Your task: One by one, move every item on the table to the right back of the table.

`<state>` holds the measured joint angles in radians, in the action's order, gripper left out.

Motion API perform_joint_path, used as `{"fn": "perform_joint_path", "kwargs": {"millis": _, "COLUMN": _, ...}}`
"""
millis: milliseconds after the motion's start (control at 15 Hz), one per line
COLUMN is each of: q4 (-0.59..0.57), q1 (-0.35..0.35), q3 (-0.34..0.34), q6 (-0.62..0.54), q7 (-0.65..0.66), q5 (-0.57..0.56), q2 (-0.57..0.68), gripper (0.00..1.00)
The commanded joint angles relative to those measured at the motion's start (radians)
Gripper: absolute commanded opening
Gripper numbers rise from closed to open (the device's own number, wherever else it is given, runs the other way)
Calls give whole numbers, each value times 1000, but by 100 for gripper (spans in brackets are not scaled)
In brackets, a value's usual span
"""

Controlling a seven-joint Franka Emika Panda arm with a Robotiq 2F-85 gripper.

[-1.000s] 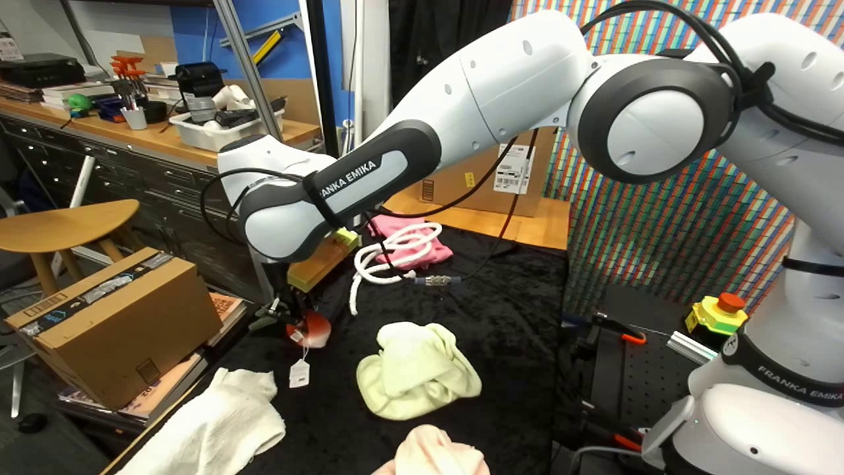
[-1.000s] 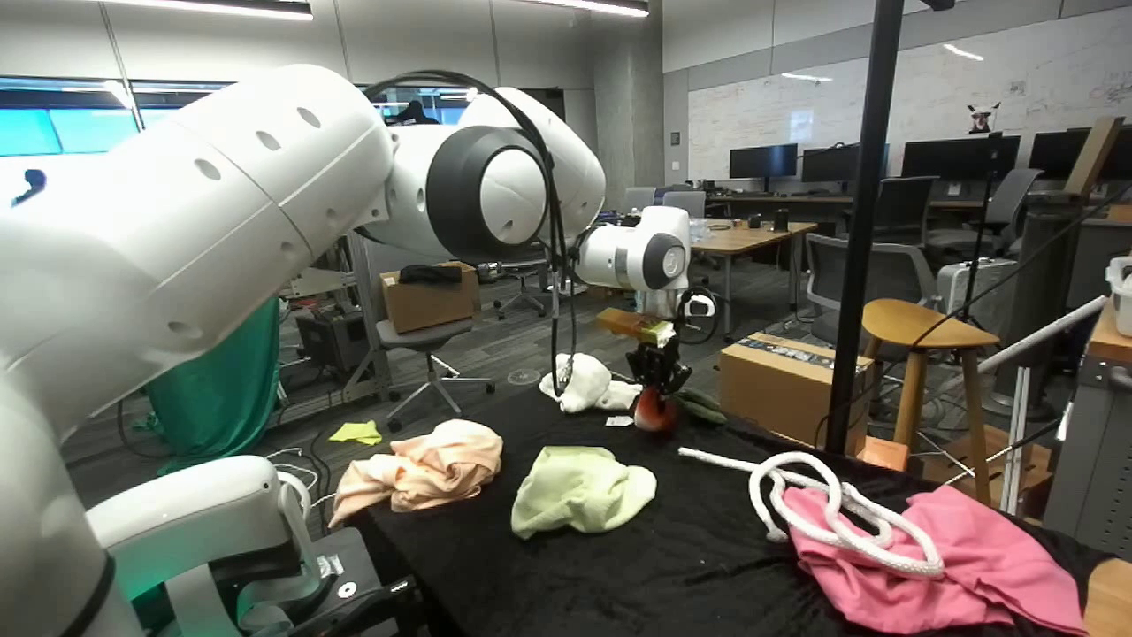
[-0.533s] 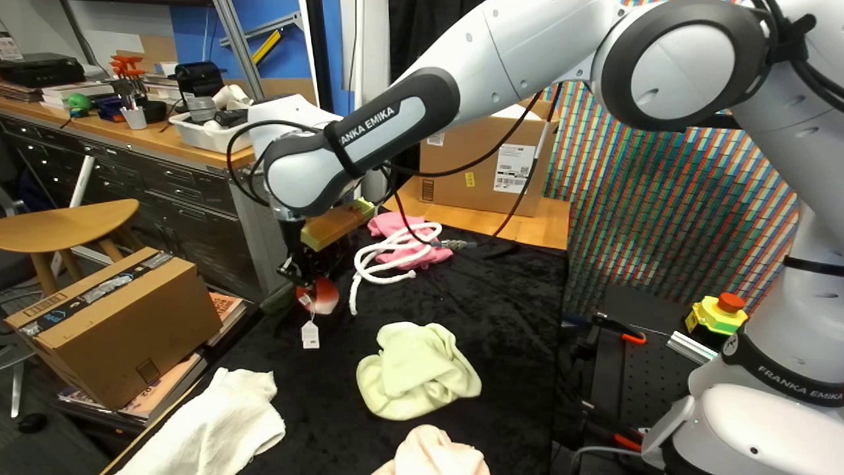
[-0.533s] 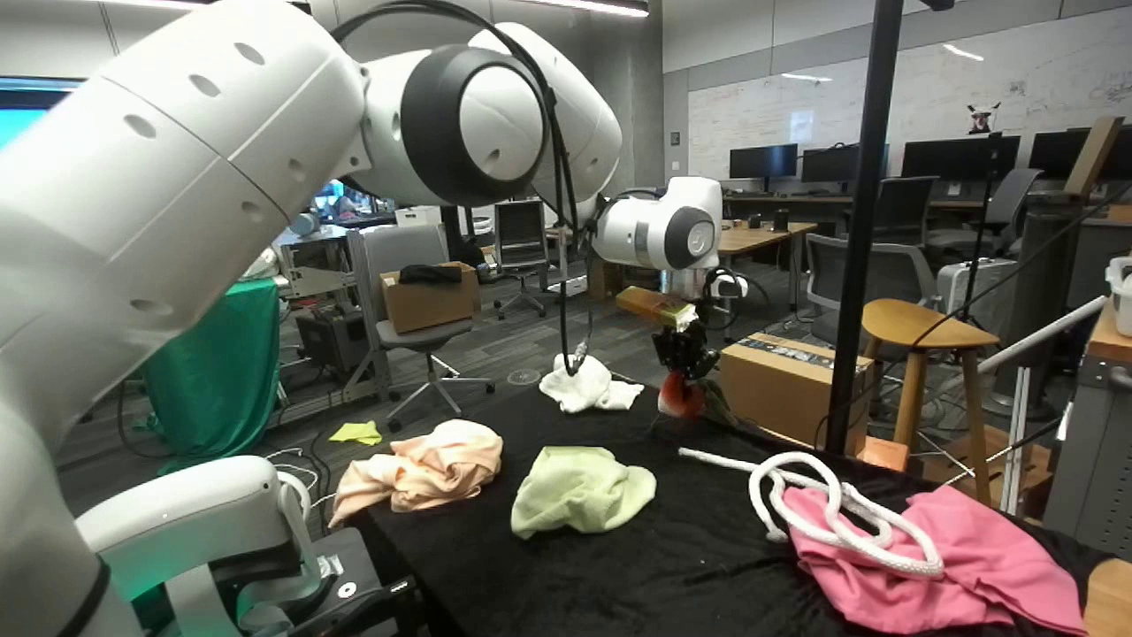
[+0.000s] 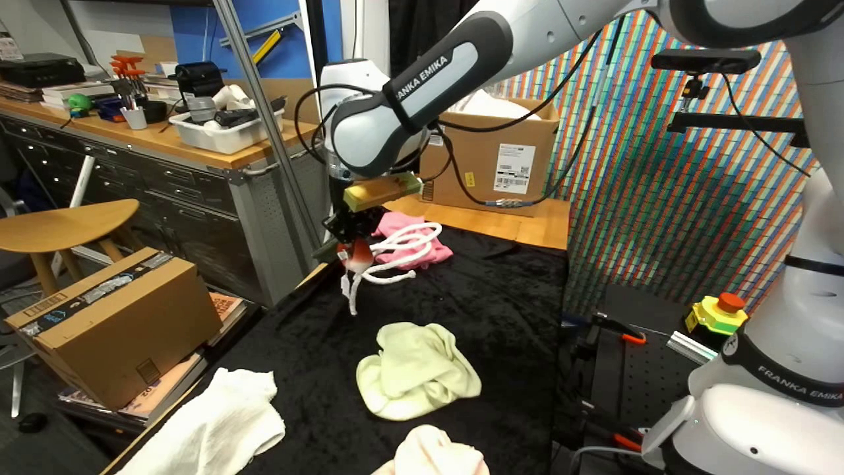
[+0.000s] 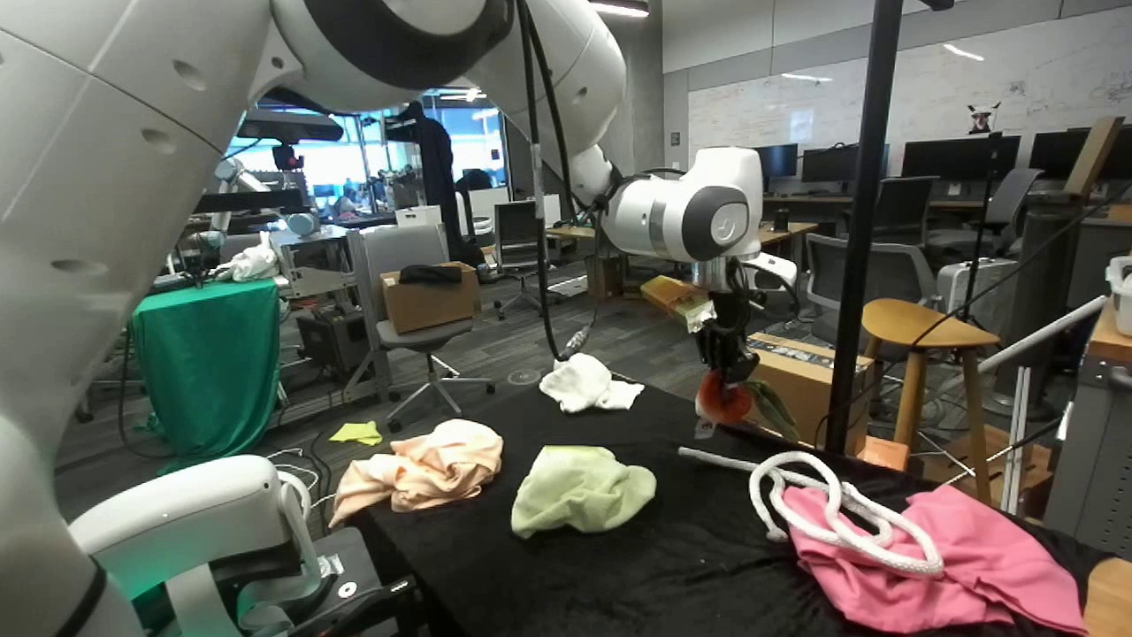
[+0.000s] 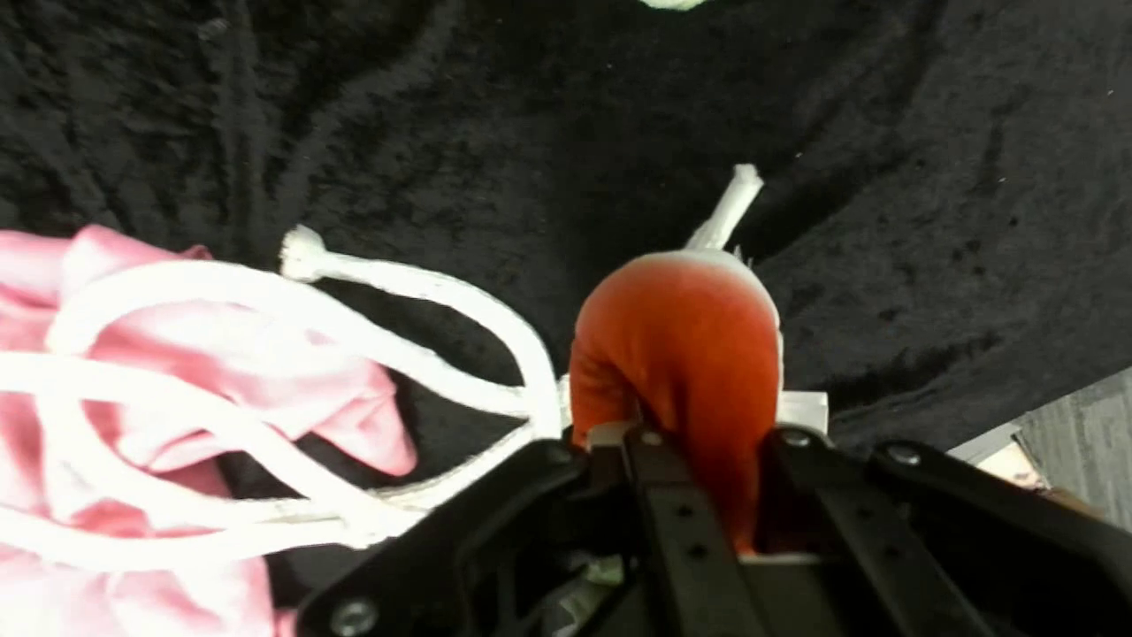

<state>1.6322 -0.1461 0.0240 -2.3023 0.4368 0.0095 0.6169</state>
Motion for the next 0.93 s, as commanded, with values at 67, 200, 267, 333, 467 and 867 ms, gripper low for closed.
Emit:
{"fn": "perform_joint_path", "kwargs": {"millis": 67, "q4": 220, "q1": 9, "q3": 51, "q6": -95, "q7": 104, "q5": 23, "q2": -158, "gripper": 13}}
{"fn": "perform_joint_path", "kwargs": {"millis": 200, "q4": 283, "q1": 9, "q3": 77, "q6": -125, "q7": 168, "q5": 18, "q2": -190, "gripper": 13}}
{"fn": "perform_joint_path", "kwargs": {"millis": 267, "q4": 303, "q1": 10, "q3": 84, "q6": -140, "q7": 193, "q5": 16, "q2": -197, "gripper": 13}}
{"fn": "perform_joint_path", "kwargs": {"millis": 333, "q4": 319, "q1": 7, "q3": 95, "q6": -151, "q7": 228, "q5": 9, "q2": -201, "gripper": 13}}
{"fn": "perform_joint_path", "kwargs": {"millis": 467, "q4": 342, "q1": 8, "q3": 107, "q6": -186, "q7": 294, "q5": 13, "q2": -201, "gripper": 13}}
{"fn": "perform_joint_path", "kwargs": {"millis": 867, "q4": 354, "q1": -8, "q3": 152, "q6": -294, "q7": 589, "q5": 5, "q2": -166, "gripper": 13}}
